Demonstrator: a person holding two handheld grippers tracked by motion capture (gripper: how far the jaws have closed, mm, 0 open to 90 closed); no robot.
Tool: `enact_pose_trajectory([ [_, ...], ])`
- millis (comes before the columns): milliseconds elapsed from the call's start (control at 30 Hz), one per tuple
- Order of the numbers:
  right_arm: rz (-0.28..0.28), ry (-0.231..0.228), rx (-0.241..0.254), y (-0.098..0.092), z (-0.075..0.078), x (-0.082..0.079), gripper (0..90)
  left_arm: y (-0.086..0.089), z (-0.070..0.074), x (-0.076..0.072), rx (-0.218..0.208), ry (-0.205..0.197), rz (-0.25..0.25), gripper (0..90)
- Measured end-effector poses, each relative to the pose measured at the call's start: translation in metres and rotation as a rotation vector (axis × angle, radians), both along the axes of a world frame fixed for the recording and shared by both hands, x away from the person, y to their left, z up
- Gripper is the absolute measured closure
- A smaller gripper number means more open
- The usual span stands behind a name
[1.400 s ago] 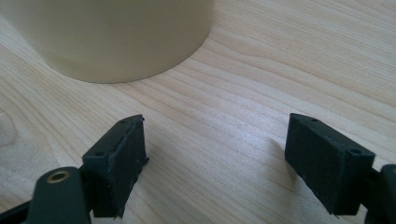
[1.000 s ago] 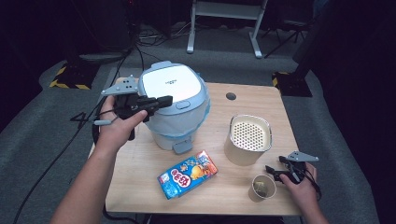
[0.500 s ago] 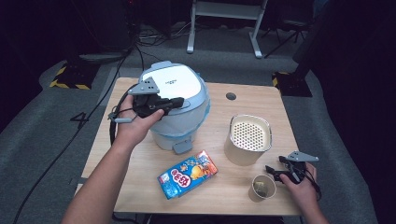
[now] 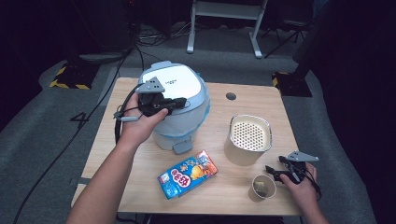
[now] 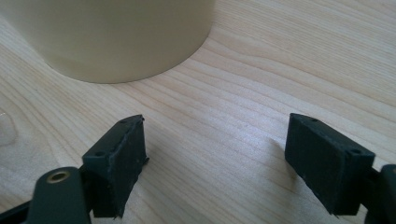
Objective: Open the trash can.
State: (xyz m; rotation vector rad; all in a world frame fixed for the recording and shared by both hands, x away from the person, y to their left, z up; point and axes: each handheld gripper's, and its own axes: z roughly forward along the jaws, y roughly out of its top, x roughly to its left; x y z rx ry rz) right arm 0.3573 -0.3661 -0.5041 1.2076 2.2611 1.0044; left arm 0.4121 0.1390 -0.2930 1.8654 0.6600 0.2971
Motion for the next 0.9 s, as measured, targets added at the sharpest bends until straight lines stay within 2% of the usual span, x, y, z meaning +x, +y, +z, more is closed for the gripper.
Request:
enact_pose_trajectory([
  [233, 0.001, 0.001, -0.001, 0.0, 0.0, 0.0, 20.7, -0.002, 0.001, -0.002, 0.025, -0.004, 0.006, 90.0],
  [367, 0.001, 0.001, 0.0, 0.0, 0.0, 0.0, 20.7, -0.004, 0.001, -0.004, 0.052, -0.036, 0.008, 90.0],
  [600, 0.001, 0.001, 0.0, 0.0, 0.0, 0.0, 20.7, -0.002, 0.002, -0.004, 0.055, -0.054, 0.02, 89.3],
  [633, 0.001, 0.001, 0.0, 0.0, 0.0, 0.0, 20.7, -0.002, 0.002, -0.005, 0.028, -0.051, 0.02, 79.1],
  [667, 0.001, 0.001, 0.0, 0.0, 0.0, 0.0, 20.7, -0.001, 0.001, -0.007, -0.027, -0.05, 0.005, 71.8],
  [733, 0.004, 0.001, 0.0, 0.0, 0.0, 0.0, 20.6, 0.001, 0.004, -0.012, -0.083, -0.056, -0.017, 62.7],
  [900, 0.007, 0.001, 0.0, 0.0, 0.0, 0.001, 20.6, 0.004, 0.009, -0.03, -0.073, -0.064, -0.044, 52.4],
])
